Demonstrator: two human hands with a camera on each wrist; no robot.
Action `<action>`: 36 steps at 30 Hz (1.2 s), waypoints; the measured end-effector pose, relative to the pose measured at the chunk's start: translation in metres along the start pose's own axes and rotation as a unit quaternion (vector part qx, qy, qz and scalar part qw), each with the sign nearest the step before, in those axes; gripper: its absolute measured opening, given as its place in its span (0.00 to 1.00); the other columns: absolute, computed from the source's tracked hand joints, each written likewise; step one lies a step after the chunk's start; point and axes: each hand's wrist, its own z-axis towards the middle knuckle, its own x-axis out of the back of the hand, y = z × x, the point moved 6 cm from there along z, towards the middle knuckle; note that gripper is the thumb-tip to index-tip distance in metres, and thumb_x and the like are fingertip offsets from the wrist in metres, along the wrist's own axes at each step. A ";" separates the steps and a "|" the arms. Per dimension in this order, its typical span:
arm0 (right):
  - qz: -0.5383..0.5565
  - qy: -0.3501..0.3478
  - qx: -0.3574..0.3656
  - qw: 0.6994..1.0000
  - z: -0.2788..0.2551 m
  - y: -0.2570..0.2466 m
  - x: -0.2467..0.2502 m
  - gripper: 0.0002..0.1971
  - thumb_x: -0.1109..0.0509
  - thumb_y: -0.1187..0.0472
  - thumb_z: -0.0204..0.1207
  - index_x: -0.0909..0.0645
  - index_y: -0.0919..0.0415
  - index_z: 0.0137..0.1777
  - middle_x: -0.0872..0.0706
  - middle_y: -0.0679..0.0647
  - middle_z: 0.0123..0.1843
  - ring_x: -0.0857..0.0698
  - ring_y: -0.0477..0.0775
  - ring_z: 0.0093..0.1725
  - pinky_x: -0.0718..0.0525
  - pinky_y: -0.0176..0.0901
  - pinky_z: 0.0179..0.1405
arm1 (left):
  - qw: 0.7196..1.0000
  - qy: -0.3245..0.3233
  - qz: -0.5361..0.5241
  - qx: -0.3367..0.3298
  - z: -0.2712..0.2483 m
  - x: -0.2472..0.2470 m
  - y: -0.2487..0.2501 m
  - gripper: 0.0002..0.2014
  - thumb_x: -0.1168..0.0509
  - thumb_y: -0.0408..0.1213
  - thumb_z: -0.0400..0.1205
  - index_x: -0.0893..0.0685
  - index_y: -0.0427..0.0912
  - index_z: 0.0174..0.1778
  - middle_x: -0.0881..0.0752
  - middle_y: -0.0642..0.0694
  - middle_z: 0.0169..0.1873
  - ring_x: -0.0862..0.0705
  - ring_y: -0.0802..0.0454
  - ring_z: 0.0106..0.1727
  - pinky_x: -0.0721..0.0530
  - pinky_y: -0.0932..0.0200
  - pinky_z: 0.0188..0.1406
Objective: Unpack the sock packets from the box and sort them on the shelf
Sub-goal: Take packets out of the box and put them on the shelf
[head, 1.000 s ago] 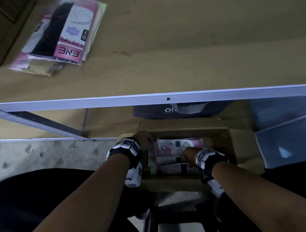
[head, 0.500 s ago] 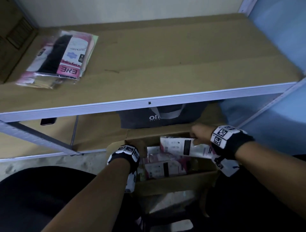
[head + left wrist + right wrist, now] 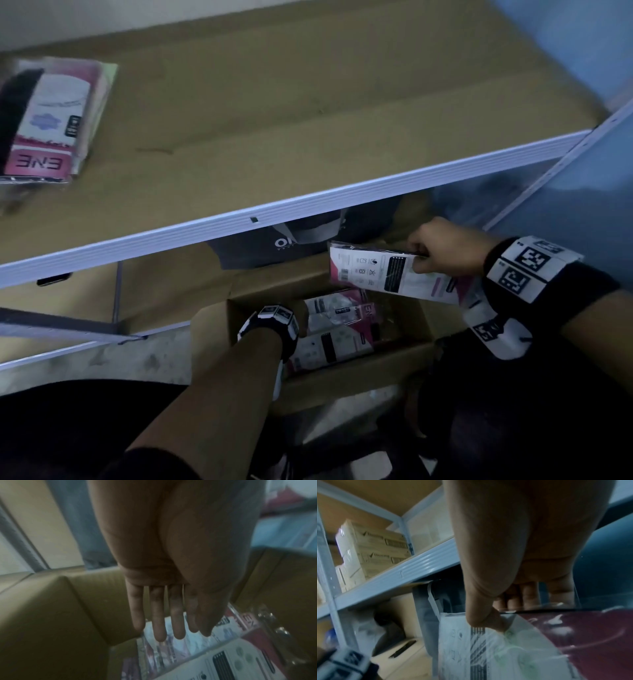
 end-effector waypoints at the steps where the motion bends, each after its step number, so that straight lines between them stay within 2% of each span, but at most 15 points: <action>1: 0.008 -0.003 0.002 1.000 0.002 0.002 -0.002 0.07 0.27 0.56 0.72 0.19 0.58 0.36 0.16 0.53 0.37 0.14 0.53 0.37 0.13 0.50 0.37 | 1.000 0.013 -0.001 -0.004 -0.001 0.005 0.007 0.07 0.32 0.38 0.79 0.14 0.44 0.52 0.15 0.43 0.49 0.15 0.44 0.52 0.19 0.55 0.53; 2: 0.013 -0.005 0.006 1.000 0.005 0.003 -0.003 0.08 0.26 0.56 0.72 0.20 0.57 0.35 0.16 0.53 0.37 0.14 0.54 0.37 0.13 0.51 0.37 | 1.000 -0.003 0.013 -0.008 -0.001 0.002 0.012 0.03 0.31 0.38 0.78 0.17 0.47 0.39 0.18 0.47 0.39 0.18 0.47 0.42 0.20 0.56 0.48; 4: 0.018 -0.011 0.015 1.000 0.011 0.003 -0.004 0.11 0.26 0.56 0.71 0.23 0.55 0.30 0.18 0.52 0.35 0.15 0.54 0.35 0.14 0.50 0.35 | 0.999 -0.013 0.031 -0.023 0.029 -0.013 0.007 0.16 0.31 0.39 0.77 0.30 0.50 0.26 0.24 0.49 0.32 0.24 0.50 0.35 0.23 0.58 0.42; 5: 0.017 -0.015 0.021 1.000 0.015 0.002 -0.004 0.13 0.26 0.57 0.71 0.24 0.54 0.29 0.19 0.51 0.33 0.16 0.53 0.34 0.14 0.49 0.34 | 0.999 -0.029 0.042 -0.014 0.032 -0.013 0.007 0.14 0.32 0.42 0.78 0.27 0.50 0.28 0.21 0.47 0.36 0.22 0.49 0.38 0.22 0.58 0.43; 6: 0.017 -0.019 0.028 0.999 0.018 0.001 -0.004 0.13 0.26 0.57 0.71 0.25 0.54 0.29 0.19 0.51 0.32 0.16 0.53 0.34 0.14 0.50 0.35 | 0.997 -0.036 0.060 -0.023 0.034 -0.014 0.010 0.06 0.33 0.44 0.78 0.19 0.48 0.37 0.17 0.43 0.45 0.18 0.46 0.46 0.20 0.56 0.48; 7: 0.020 -0.024 0.033 0.999 0.021 0.001 -0.003 0.13 0.26 0.57 0.72 0.25 0.53 0.29 0.19 0.50 0.32 0.16 0.53 0.34 0.14 0.50 0.36 | 0.997 -0.027 0.062 -0.022 0.040 -0.017 0.010 0.12 0.33 0.45 0.78 0.16 0.43 0.53 0.17 0.39 0.56 0.17 0.41 0.57 0.19 0.50 0.55; 8: 0.022 -0.027 0.036 0.999 0.024 0.001 -0.002 0.13 0.27 0.57 0.72 0.25 0.53 0.29 0.20 0.50 0.32 0.17 0.53 0.34 0.14 0.51 0.36 | 0.996 -0.031 0.078 -0.033 0.044 -0.020 0.012 0.23 0.32 0.45 0.79 0.20 0.37 0.66 0.20 0.36 0.65 0.20 0.37 0.65 0.20 0.46 0.61; 11: 0.019 -0.025 0.041 0.999 0.030 0.002 0.001 0.15 0.27 0.58 0.71 0.27 0.53 0.27 0.23 0.50 0.30 0.18 0.55 0.33 0.16 0.50 0.34 | 0.994 -0.030 0.095 -0.049 0.057 -0.029 0.016 0.33 0.31 0.44 0.79 0.32 0.32 0.77 0.28 0.34 0.75 0.26 0.37 0.73 0.24 0.44 0.71; 15: 0.017 -0.028 0.044 0.998 0.034 -0.001 0.000 0.12 0.27 0.57 0.72 0.24 0.55 0.30 0.21 0.50 0.31 0.17 0.54 0.34 0.14 0.51 0.35 | 0.992 -0.054 0.097 -0.065 0.057 -0.037 0.026 0.30 0.31 0.41 0.78 0.28 0.26 0.72 0.25 0.32 0.72 0.24 0.35 0.71 0.24 0.43 0.71; 18: 0.019 -0.034 0.048 0.998 0.035 -0.005 0.000 0.09 0.28 0.58 0.73 0.19 0.61 0.36 0.19 0.53 0.34 0.17 0.55 0.35 0.16 0.49 0.34 | 0.990 -0.064 0.095 -0.081 0.049 -0.041 0.027 0.28 0.32 0.41 0.80 0.27 0.32 0.74 0.27 0.35 0.74 0.26 0.37 0.73 0.26 0.45 0.73; 23: 0.026 -0.030 0.064 0.997 0.035 -0.011 0.000 0.10 0.28 0.60 0.73 0.20 0.67 0.36 0.20 0.56 0.31 0.21 0.56 0.31 0.22 0.47 0.31 | 0.985 -0.017 0.108 -0.135 0.041 -0.039 0.031 0.15 0.32 0.36 0.77 0.16 0.37 0.59 0.15 0.36 0.59 0.16 0.37 0.57 0.16 0.46 0.59; 25: 0.026 -0.025 0.066 0.997 0.033 -0.013 0.001 0.10 0.28 0.60 0.72 0.20 0.68 0.36 0.20 0.57 0.31 0.22 0.55 0.31 0.24 0.46 0.30 | 0.985 -0.003 0.106 -0.139 0.039 -0.035 0.033 0.16 0.28 0.38 0.76 0.16 0.35 0.57 0.14 0.37 0.57 0.15 0.39 0.57 0.17 0.46 0.61; 28: 0.030 -0.020 0.061 0.998 0.030 -0.013 0.002 0.09 0.28 0.60 0.72 0.20 0.67 0.37 0.20 0.55 0.31 0.23 0.54 0.30 0.23 0.46 0.30 | 0.991 0.006 0.073 -0.110 0.039 -0.027 0.032 0.18 0.28 0.38 0.78 0.18 0.33 0.60 0.16 0.37 0.62 0.17 0.41 0.63 0.21 0.51 0.65; 32: 0.030 -0.012 0.055 0.998 0.028 -0.008 0.003 0.10 0.28 0.60 0.73 0.21 0.64 0.34 0.21 0.53 0.29 0.22 0.54 0.29 0.21 0.47 0.30 | 0.993 0.057 -0.015 -0.098 0.047 -0.014 0.028 0.19 0.29 0.34 0.77 0.20 0.34 0.62 0.16 0.37 0.62 0.17 0.41 0.61 0.20 0.52 0.58; 36: 0.029 -0.025 0.047 0.998 0.029 -0.005 0.002 0.08 0.29 0.58 0.74 0.19 0.62 0.37 0.19 0.51 0.33 0.18 0.53 0.32 0.17 0.47 0.33 | 0.992 0.061 -0.052 -0.101 0.056 -0.014 0.021 0.34 0.28 0.35 0.76 0.33 0.40 0.78 0.28 0.39 0.74 0.24 0.41 0.72 0.23 0.52 0.69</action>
